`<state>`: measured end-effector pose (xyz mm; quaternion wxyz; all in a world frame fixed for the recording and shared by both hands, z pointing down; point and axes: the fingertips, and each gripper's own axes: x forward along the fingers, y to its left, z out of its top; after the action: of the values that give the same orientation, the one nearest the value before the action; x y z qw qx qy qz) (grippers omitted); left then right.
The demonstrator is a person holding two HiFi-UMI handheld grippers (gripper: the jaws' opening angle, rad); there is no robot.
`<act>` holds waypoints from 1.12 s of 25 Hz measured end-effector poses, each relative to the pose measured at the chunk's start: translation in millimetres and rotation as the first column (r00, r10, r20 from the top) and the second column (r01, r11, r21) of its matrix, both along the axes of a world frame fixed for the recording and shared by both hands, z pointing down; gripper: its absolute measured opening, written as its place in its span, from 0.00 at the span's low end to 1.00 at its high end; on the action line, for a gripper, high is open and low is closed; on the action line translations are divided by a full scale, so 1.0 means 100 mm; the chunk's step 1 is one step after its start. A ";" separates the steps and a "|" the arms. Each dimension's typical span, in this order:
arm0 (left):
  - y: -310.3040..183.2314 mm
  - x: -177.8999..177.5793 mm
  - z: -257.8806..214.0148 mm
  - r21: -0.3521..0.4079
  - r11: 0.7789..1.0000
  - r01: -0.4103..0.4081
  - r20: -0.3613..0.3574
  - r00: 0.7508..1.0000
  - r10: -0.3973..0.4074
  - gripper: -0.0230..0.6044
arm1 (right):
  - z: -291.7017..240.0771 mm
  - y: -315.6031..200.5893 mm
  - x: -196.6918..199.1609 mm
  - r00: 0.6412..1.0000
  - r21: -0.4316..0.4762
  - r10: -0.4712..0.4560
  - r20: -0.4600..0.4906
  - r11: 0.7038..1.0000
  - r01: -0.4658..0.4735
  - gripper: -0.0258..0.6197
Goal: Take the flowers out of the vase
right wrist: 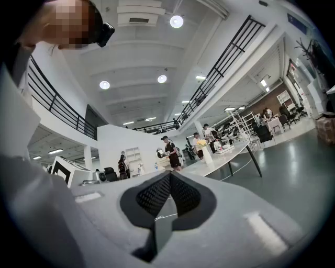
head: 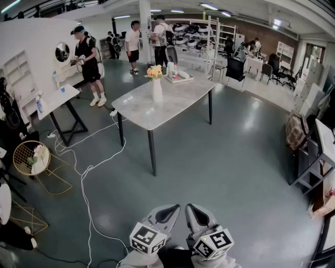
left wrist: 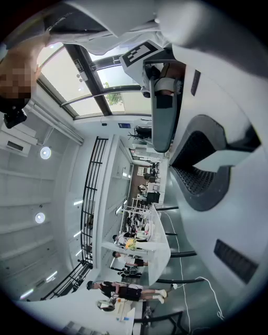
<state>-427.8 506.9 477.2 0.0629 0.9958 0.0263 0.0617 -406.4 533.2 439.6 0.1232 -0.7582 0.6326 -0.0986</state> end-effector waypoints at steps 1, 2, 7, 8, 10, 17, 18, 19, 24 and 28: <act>-0.01 -0.01 -0.01 -0.001 1.000 0.005 0.001 1.000 -0.005 0.04 | 0.00 0.00 0.00 1.000 -0.001 0.001 0.002 1.000 -0.001 0.04; -0.03 -0.01 -0.02 -0.003 1.000 0.009 0.001 1.000 -0.009 0.04 | 0.00 0.00 0.01 1.000 -0.001 0.002 0.006 1.000 -0.002 0.04; -0.05 -0.07 -0.03 -0.052 0.998 0.026 -0.023 0.999 -0.027 0.04 | 0.00 0.01 0.00 0.999 0.013 0.011 0.034 1.000 -0.012 0.04; -0.06 -0.08 -0.05 -0.056 0.998 0.031 -0.028 0.999 -0.033 0.04 | -0.01 0.01 -0.01 0.999 0.013 0.012 0.034 1.000 -0.012 0.04; -0.08 -0.10 -0.08 -0.041 0.998 0.045 -0.024 0.999 -0.046 0.04 | -0.02 -0.01 -0.03 0.999 0.011 0.007 0.034 1.000 -0.007 0.04; -0.20 -0.17 -0.11 -0.067 0.992 0.106 -0.021 0.994 -0.108 0.04 | -0.04 -0.04 -0.06 0.999 0.021 -0.004 0.043 1.000 0.003 0.04; -0.18 -0.17 -0.12 -0.066 0.992 0.110 -0.020 0.994 -0.112 0.04 | -0.04 -0.03 -0.07 0.999 0.022 -0.005 0.047 1.000 0.004 0.04; -0.17 -0.18 -0.11 -0.063 0.992 0.110 -0.016 0.994 -0.112 0.04 | -0.04 -0.03 -0.09 0.999 0.024 -0.006 0.048 1.000 0.005 0.04; -0.15 -0.16 -0.12 -0.047 0.994 0.098 -0.011 0.995 -0.099 0.04 | -0.01 -0.06 -0.11 0.999 0.009 -0.024 0.041 1.000 0.024 0.04; -0.18 -0.07 -0.15 -0.011 0.997 0.073 -0.011 0.997 -0.073 0.04 | -0.01 -0.08 0.01 0.999 -0.004 0.006 0.034 1.000 -0.006 0.04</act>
<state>-434.9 488.9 462.3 0.0701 0.9960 -0.0093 0.0538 -405.9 524.8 438.8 0.1329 -0.7586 0.6278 -0.1124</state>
